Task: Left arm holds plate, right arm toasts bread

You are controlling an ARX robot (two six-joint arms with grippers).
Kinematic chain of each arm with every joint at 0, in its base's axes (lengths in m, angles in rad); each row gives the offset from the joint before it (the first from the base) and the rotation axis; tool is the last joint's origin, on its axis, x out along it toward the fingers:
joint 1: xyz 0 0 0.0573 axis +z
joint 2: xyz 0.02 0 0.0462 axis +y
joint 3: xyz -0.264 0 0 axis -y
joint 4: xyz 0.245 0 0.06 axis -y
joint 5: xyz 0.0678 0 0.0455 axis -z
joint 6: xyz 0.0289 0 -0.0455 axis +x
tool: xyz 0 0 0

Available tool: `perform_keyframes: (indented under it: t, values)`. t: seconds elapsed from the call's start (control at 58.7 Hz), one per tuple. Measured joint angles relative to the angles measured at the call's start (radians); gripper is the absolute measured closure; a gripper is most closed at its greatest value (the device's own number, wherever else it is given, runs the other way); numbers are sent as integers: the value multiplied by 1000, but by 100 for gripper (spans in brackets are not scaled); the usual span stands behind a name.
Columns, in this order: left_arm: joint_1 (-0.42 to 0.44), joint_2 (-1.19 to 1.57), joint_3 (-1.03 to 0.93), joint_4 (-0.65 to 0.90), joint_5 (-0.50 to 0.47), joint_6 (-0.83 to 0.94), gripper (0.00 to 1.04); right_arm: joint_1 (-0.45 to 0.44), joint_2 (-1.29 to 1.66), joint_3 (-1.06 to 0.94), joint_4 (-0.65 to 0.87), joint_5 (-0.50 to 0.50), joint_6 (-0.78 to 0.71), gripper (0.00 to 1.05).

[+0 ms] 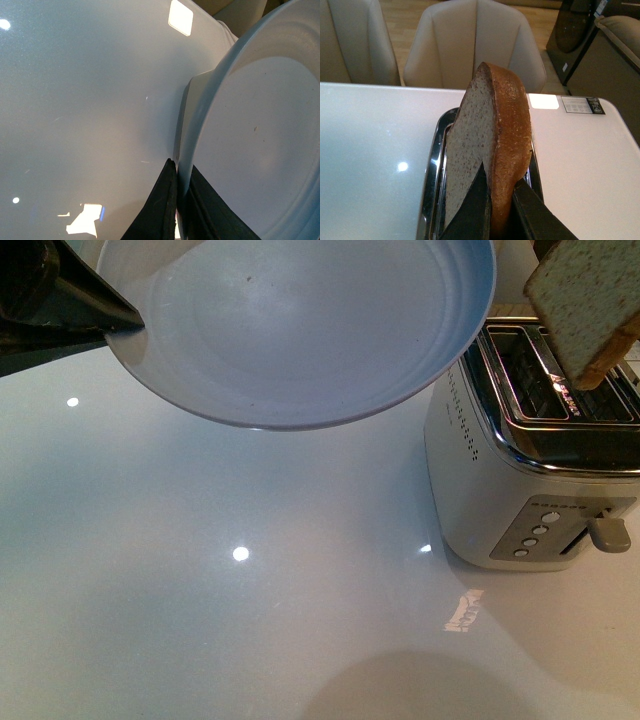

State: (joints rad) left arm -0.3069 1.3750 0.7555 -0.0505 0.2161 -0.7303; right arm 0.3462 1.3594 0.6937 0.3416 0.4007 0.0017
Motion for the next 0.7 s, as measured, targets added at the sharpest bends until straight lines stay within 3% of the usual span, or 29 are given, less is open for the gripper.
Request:
perform_keyframes:
  t: [0.699]
  values:
    - [0, 0, 0, 0, 0, 0, 102, -13, 208, 88, 22, 53, -21, 101]
